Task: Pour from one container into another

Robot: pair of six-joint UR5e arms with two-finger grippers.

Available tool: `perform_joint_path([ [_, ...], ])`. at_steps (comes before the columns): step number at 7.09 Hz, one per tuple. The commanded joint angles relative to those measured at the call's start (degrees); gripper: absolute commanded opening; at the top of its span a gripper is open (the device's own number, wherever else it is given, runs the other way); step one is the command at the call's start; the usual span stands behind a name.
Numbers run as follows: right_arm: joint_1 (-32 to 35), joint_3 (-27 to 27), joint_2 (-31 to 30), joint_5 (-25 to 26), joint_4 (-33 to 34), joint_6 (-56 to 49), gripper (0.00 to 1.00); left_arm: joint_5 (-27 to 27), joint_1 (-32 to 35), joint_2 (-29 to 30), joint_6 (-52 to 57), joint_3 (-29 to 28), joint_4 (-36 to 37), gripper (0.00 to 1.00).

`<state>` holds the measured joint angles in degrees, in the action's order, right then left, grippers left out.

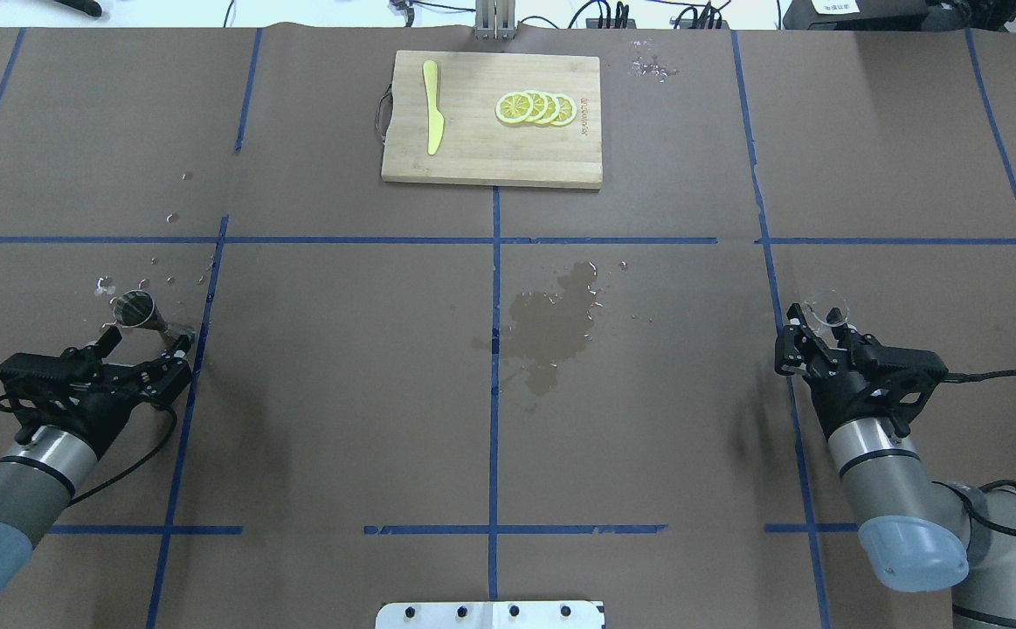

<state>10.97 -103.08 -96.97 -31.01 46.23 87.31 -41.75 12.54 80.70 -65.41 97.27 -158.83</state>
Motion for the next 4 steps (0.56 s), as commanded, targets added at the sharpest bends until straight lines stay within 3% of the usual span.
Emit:
perform_joint_path([
  [1, -0.16, 0.07, -0.06, 0.59, 0.0, 0.05, 0.0, -8.31, 0.11, -7.37, 0.02, 7.37, 0.27, 1.0],
  [4, -1.3, 1.47, -0.07, 0.95, -0.09, 1.72, 0.0, -14.57, 0.11, -7.48, -0.07, 13.2, 7.65, 1.0],
])
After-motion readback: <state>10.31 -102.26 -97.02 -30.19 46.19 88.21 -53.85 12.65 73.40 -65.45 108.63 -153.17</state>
